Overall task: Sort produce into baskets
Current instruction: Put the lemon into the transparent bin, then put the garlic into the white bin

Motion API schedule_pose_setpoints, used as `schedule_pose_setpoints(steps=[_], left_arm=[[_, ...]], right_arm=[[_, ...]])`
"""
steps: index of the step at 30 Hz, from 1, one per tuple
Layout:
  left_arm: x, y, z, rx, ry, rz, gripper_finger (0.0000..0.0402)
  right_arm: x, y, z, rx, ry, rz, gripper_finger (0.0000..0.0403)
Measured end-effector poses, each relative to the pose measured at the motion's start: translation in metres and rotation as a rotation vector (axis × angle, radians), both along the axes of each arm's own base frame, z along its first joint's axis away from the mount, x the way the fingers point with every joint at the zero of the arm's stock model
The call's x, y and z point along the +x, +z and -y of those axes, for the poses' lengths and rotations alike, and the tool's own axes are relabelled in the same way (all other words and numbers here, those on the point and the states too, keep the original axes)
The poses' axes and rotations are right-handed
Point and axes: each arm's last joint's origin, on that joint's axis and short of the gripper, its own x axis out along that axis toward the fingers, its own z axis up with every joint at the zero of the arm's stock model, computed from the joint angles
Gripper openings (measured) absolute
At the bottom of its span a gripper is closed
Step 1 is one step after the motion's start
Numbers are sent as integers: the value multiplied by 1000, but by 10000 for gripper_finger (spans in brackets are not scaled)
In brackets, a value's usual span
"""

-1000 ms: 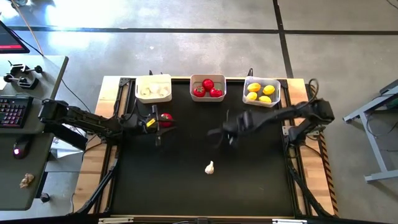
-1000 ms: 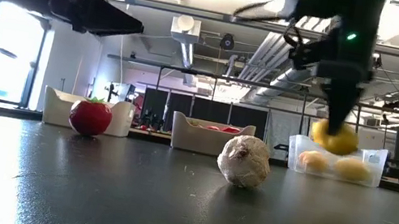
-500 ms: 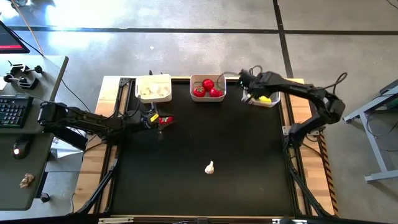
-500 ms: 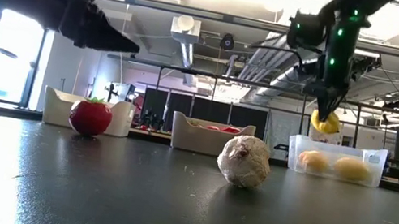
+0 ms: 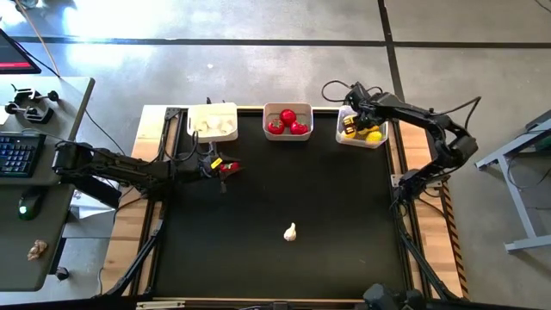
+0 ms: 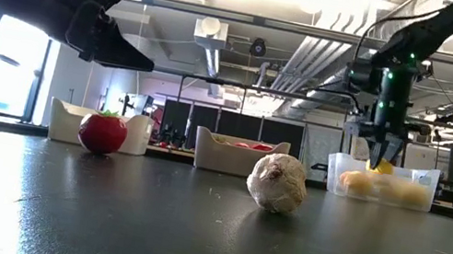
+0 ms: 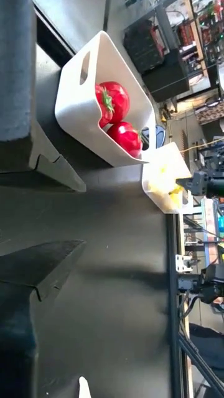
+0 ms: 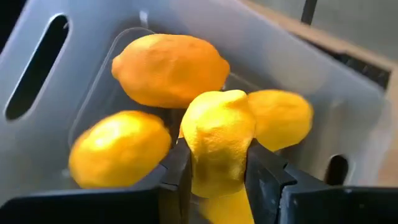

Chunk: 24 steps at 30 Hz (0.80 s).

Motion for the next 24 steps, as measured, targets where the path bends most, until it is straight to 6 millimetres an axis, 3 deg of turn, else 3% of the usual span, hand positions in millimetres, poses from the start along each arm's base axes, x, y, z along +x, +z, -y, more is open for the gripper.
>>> schedule_pose_setpoints(steps=[4,9,15,19,24], left_arm=[[0,0,0,0,1,-2,117],[0,0,0,1,2,-2,117],[0,-2,0,-1,3,-17,117],[-1,-5,0,-5,1,-52,117],[-2,-8,1,-15,-26,-86,117]], right_arm=[[-2,-10,-4,12,-117,53,117],[-1,-11,-5,12,-107,48,183],[9,6,-7,23,-5,20,258],[20,27,-15,29,61,-26,262],[49,34,-41,-4,226,-59,212]])
